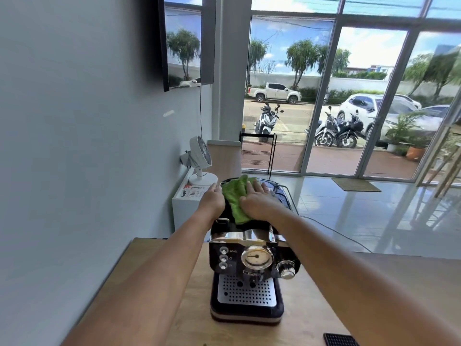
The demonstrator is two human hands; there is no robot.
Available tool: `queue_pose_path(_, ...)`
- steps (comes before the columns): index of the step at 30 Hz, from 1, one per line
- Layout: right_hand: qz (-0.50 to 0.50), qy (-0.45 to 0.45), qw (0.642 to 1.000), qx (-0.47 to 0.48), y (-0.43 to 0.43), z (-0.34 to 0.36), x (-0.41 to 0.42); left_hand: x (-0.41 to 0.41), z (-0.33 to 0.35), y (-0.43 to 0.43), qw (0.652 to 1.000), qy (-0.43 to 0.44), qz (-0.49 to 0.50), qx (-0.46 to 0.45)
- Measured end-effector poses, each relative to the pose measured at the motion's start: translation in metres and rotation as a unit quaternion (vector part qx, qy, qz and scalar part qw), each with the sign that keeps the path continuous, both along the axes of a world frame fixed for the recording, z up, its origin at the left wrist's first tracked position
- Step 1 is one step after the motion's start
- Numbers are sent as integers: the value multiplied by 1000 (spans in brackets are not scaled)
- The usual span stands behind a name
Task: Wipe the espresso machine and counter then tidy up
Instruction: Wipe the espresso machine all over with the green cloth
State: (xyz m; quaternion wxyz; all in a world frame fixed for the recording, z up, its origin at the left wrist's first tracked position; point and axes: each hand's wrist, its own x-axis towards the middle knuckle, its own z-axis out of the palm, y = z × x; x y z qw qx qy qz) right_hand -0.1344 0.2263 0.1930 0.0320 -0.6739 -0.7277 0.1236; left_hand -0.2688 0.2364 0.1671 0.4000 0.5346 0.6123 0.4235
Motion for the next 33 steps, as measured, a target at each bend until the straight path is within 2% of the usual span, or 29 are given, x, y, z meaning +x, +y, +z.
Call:
queue_pose_path(2,-30,-18,999,25,3,0,-24,-1,0,0,1000,-2,-4,-9)
queue_pose_path(5,75,-63,994,58,-24,-5,-23,-1,0,-1,1000,-4,2,-13)
queue_pose_path(8,153,-16,988,32,-55,-5,13,1,3,-4,1000,7,5,-14)
queue_pose_path(11,108,1,994,9,-42,3,28,1,2,-1,1000,18,6,-12)
queue_pose_path(15,9,-14,1000,18,-4,0,-13,1,3,-3,1000,5,9,-17)
queue_pose_path(18,79,-63,994,47,-16,-6,-21,1,5,-6,1000,-13,7,-15)
queue_pose_path(22,161,-23,987,11,-61,-1,20,1,5,-7,1000,-8,5,-14)
queue_pose_path(24,137,-25,990,2,-63,2,34,1,3,-2,1000,1,4,-9)
queue_pose_path(26,80,-36,995,45,-42,0,34,0,0,1,1000,7,9,-10)
queue_pose_path(30,-29,74,992,98,14,4,10,-1,-3,3,1000,6,-1,-6)
queue_pose_path(33,-34,87,992,85,50,9,-7,-1,-1,3,1000,14,0,1)
